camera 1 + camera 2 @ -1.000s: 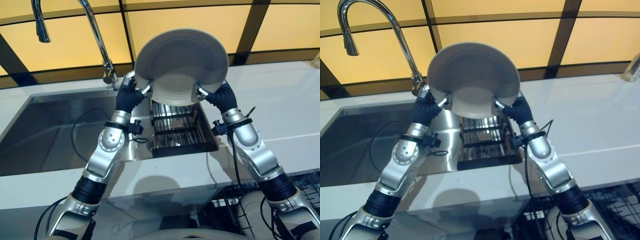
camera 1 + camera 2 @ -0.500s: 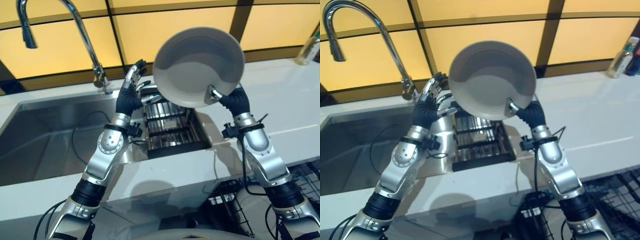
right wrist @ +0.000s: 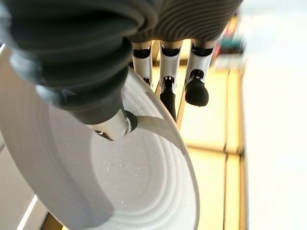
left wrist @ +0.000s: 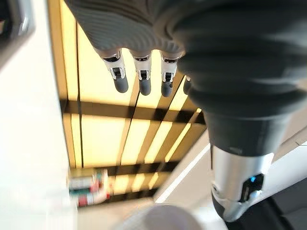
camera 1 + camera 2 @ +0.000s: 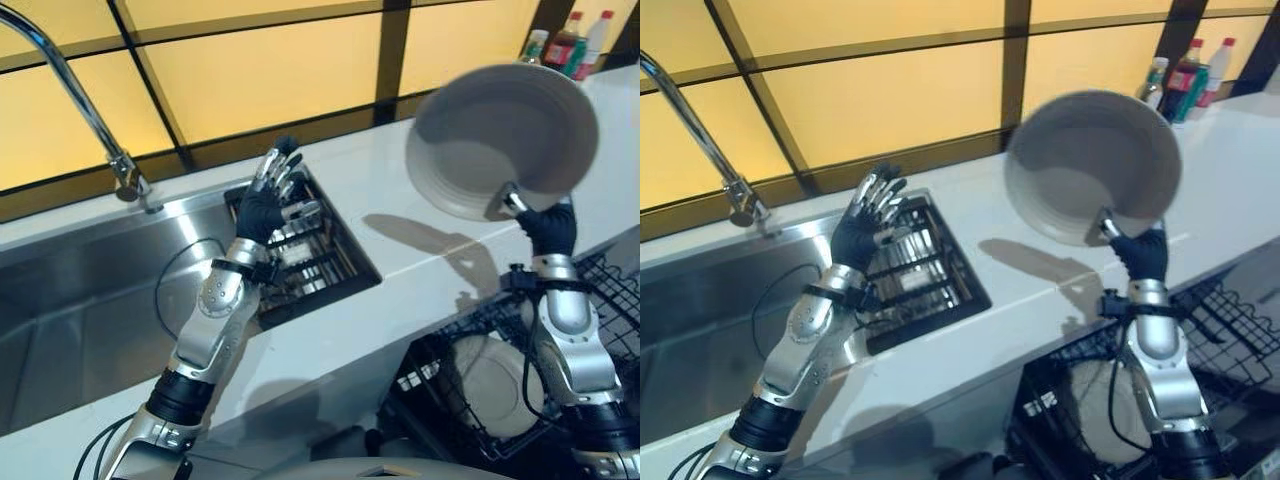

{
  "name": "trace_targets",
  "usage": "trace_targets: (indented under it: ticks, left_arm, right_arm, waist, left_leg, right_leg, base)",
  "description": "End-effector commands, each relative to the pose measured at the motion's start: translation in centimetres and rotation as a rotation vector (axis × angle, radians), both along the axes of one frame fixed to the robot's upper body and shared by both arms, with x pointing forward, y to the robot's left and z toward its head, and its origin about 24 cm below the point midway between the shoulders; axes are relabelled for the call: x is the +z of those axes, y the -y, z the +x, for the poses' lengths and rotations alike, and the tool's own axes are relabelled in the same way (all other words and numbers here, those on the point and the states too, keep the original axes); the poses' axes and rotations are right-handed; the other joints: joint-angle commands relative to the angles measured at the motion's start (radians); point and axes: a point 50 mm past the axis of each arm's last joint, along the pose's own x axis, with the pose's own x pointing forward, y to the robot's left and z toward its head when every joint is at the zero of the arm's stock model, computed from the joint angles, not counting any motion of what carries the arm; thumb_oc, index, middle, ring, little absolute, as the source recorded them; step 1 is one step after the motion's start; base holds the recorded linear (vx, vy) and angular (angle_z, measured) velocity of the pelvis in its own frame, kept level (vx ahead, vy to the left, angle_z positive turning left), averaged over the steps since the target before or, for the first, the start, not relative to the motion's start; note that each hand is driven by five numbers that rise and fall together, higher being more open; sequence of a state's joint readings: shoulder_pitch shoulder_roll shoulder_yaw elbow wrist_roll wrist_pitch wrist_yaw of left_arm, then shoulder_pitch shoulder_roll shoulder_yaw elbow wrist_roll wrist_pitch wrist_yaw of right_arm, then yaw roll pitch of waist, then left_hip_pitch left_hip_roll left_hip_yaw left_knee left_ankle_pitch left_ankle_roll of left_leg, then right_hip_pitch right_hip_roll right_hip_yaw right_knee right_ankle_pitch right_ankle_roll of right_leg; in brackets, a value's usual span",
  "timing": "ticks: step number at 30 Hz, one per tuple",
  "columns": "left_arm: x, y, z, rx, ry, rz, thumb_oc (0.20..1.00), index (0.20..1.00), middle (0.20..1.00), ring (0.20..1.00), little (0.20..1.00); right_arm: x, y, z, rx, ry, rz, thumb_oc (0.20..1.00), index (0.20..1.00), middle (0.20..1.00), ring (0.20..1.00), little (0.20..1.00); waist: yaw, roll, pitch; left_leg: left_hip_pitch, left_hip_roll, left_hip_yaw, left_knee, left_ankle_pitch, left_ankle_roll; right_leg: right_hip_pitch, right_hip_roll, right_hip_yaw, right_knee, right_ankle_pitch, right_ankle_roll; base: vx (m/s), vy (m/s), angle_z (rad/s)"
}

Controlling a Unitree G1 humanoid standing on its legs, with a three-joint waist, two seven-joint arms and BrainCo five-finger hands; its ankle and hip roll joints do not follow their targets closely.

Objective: Pick up plates and place into dishwasher.

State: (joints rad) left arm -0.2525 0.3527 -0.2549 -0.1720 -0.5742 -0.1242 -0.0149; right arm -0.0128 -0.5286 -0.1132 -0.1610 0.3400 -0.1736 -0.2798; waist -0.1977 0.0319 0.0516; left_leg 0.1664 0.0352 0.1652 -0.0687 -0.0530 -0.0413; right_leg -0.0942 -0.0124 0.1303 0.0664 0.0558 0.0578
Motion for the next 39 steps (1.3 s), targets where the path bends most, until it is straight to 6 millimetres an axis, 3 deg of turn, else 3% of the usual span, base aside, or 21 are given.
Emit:
trace_targets:
  ticks: [1,7,12,19,30,39]
  left_arm:
    - [0.9,0.8,-1.5,-0.171,0.071,-0.124,1.000,1.000,1.000,1.000,1.000]
    - [0.8,4.1,-2.1,-0.392,0.003,-0.228,1.000,1.000,1.000,1.000,1.000]
    - [0.7,7.1,-3.6,-0.583,0.019,-0.154,1.000,1.000,1.000,1.000,1.000]
    - [-0.6,7.6,-4.7,-0.674,-0.042,-0.104,1.000,1.000,1.000,1.000,1.000]
    - [-1.6,7.4,-6.2,-0.805,-0.083,-0.061,1.000,1.000,1.000,1.000,1.000]
    - [-2.0,8.3,-7.4,-0.928,-0.125,-0.170,1.000,1.000,1.000,1.000,1.000]
  right_arm:
    - [1.3,1.1,-0.4,-0.100,0.123,0.000,0.200,0.200,0.200,0.200,0.200]
    - [-0.5,2.0,-0.3,-0.213,0.053,0.020,0.200,0.200,0.200,0.200,0.200]
    - [-1.9,2.6,0.2,-0.278,-0.007,-0.016,0.200,0.200,0.200,0.200,0.200]
    - [-4.0,4.5,-0.5,-0.366,-0.117,-0.046,0.200,0.200,0.200,0.200,0.200]
    - [-4.7,11.2,-0.6,-0.604,-0.291,-0.112,0.200,0.200,0.200,0.200,0.200]
    - [-6.2,14.2,-1.5,-0.728,-0.428,-0.159,0.200,0.200,0.200,0.200,0.200]
  waist:
    - [-0.045,-0.035,-0.017]
    - [-0.087,-0.038,-0.001]
    - [-0.104,-0.035,0.002]
    - [-0.123,-0.031,0.018]
    - [-0.075,-0.029,0.056]
    - [-0.072,-0.034,0.046]
  left_leg:
    - [-0.116,-0.035,0.035,0.115,-0.036,0.097]
    - [-0.107,-0.032,0.073,0.147,-0.063,0.108]
    - [-0.107,-0.033,0.087,0.147,-0.070,0.112]
    - [-0.124,-0.034,0.112,0.179,-0.093,0.127]
    - [-0.209,-0.019,0.082,0.279,-0.117,0.128]
    - [-0.203,-0.008,0.083,0.306,-0.134,0.129]
  right_leg:
    - [-0.008,-0.030,0.050,0.069,-0.010,0.096]
    - [-0.024,-0.034,0.080,0.084,0.006,0.106]
    - [-0.041,-0.039,0.088,0.086,0.021,0.117]
    - [-0.087,-0.048,0.090,0.125,0.032,0.124]
    - [-0.114,-0.073,0.033,0.142,0.022,0.111]
    - [-0.098,-0.087,0.008,0.133,0.021,0.113]
  base:
    - [0.01,0.010,-0.24]
    - [0.03,-0.004,-0.24]
    - [0.04,-0.051,-0.13]
    - [0.05,-0.044,-0.05]
    - [0.01,-0.049,0.11]
    - [0.03,-0.018,0.08]
